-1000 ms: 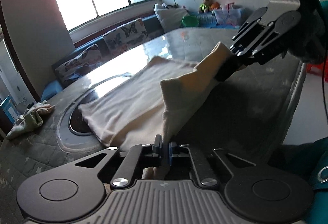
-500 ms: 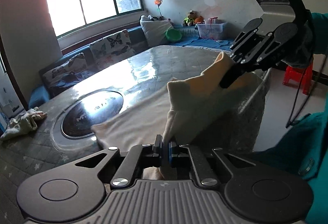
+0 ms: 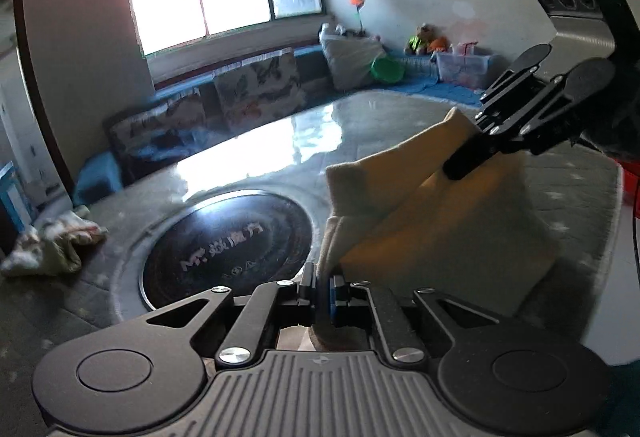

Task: Fold clothes
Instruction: 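Lift the hem with both grippers and fold it over toward the collar, then lay the folded half down and open both grippers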

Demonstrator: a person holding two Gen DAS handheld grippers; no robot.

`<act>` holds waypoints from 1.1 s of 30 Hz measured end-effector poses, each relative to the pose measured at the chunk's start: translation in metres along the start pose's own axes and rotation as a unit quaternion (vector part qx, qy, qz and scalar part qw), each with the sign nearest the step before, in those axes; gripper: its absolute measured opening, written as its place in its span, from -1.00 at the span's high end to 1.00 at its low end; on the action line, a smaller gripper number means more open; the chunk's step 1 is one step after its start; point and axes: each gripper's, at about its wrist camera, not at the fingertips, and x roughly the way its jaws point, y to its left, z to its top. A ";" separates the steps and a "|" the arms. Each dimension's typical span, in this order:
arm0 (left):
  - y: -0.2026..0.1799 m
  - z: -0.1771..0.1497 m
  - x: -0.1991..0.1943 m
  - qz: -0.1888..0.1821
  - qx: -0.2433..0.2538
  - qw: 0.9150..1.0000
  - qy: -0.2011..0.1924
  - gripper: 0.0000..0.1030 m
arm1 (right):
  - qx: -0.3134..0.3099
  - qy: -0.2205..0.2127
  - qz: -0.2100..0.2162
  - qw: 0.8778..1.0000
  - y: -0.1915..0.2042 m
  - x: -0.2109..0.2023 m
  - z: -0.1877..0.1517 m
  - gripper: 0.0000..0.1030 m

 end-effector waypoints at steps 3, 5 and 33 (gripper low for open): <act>0.012 -0.002 0.032 0.012 -0.024 0.999 0.025 0.84 | 0.023 0.020 -0.013 0.999 -0.020 0.039 -0.004 0.81; 0.016 -0.006 0.047 0.017 -0.038 0.999 0.035 0.80 | 0.039 0.028 -0.022 0.999 -0.030 0.063 -0.011 0.79; 0.059 -0.004 0.036 0.098 -0.136 0.985 0.036 -0.22 | 0.101 -0.108 -0.119 0.982 -0.016 0.046 -0.038 -1.00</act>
